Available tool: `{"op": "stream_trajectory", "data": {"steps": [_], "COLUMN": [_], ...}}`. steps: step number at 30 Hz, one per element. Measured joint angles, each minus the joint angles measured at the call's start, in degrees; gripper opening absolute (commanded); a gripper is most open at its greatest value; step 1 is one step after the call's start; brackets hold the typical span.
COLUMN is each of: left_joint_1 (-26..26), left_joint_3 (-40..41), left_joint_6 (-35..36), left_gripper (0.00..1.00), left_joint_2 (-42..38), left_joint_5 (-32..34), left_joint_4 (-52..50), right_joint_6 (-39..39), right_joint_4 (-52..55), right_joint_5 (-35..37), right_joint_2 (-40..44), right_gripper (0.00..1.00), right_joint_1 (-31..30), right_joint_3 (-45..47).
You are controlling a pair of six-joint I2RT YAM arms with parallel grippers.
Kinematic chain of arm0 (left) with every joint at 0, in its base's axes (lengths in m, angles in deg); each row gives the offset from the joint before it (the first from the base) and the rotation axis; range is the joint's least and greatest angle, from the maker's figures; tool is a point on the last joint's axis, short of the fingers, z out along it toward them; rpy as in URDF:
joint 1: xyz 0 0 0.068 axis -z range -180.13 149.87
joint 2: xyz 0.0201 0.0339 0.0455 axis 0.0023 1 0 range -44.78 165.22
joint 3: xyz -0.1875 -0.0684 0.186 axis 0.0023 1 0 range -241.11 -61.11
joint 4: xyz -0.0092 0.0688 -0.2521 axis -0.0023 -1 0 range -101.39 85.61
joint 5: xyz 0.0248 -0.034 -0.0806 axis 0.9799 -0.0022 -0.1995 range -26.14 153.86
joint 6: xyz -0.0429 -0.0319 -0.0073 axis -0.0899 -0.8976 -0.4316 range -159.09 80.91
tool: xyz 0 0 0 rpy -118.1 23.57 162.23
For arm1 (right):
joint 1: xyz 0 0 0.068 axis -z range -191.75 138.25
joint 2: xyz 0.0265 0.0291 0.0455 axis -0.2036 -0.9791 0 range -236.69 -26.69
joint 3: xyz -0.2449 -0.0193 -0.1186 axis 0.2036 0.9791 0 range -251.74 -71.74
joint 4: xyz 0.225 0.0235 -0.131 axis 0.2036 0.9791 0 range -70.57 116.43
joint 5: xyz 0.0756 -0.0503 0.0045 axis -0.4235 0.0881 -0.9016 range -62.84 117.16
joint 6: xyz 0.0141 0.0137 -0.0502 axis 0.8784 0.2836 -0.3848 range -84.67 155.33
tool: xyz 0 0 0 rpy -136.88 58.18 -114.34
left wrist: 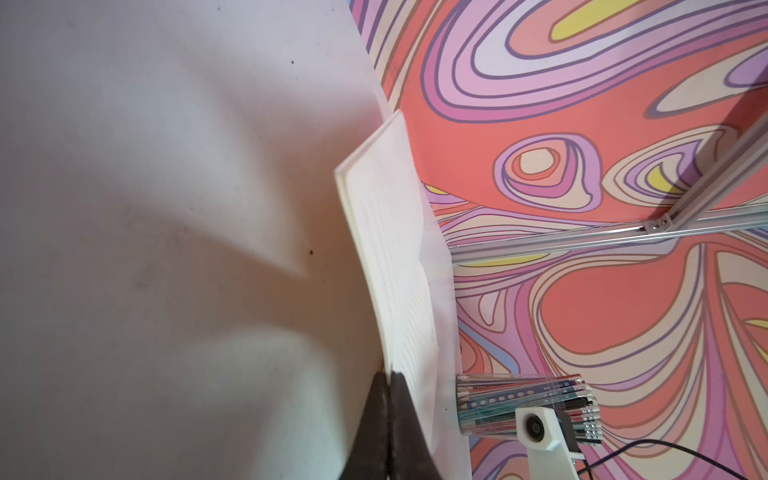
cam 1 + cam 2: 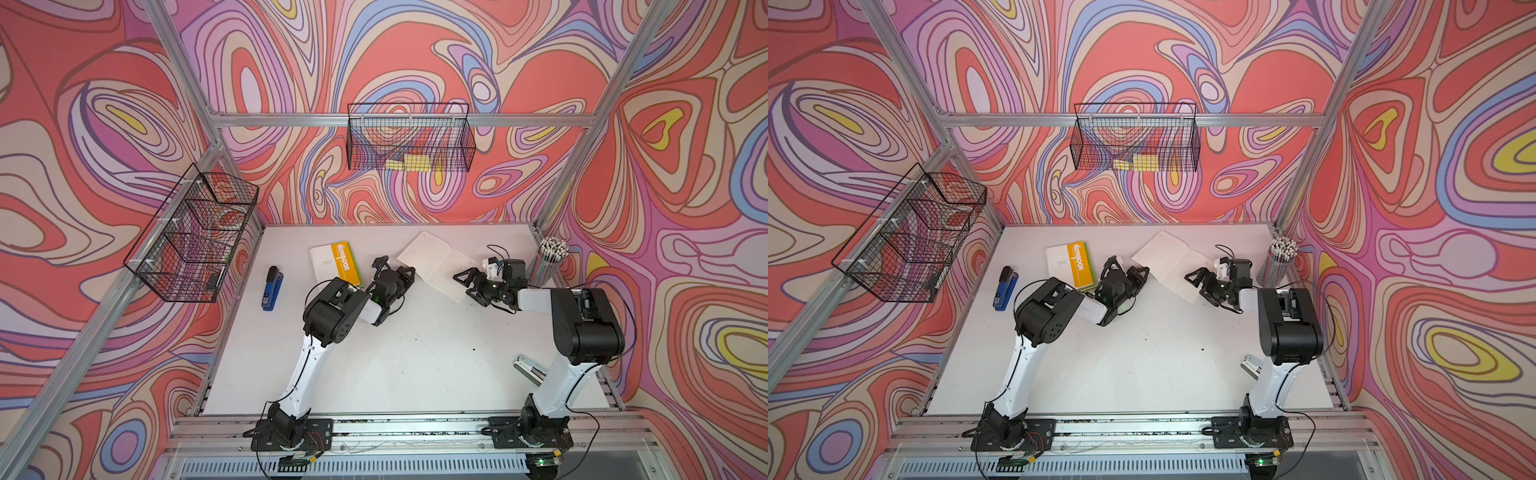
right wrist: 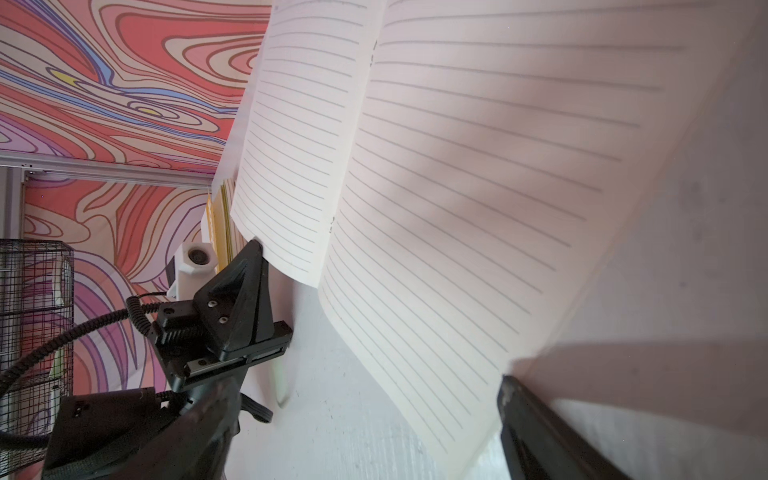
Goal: Close the notebook
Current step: Close the notebook at the center of the board.
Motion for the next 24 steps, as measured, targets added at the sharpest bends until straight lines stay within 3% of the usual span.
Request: {"op": "stream_trajectory", "data": {"steps": [12, 24], "left_joint_1": [0.1, 2.2], "left_joint_3": [11.2, 30.2], "left_joint_6": [2.4, 13.9], "left_gripper": [0.0, 0.0], "left_joint_2": [-4.5, -30.3], "left_joint_5": [1.0, 5.2], "left_joint_4": [7.8, 2.2], "right_joint_6": [-0.6, 0.3], "right_joint_4": [2.6, 4.9], "right_joint_5": [0.0, -0.2], "right_joint_2": [9.5, 22.5], "right_gripper": [0.98, 0.98], "right_joint_1": [0.0, -0.7], "right_joint_3": [5.3, 12.7]}}
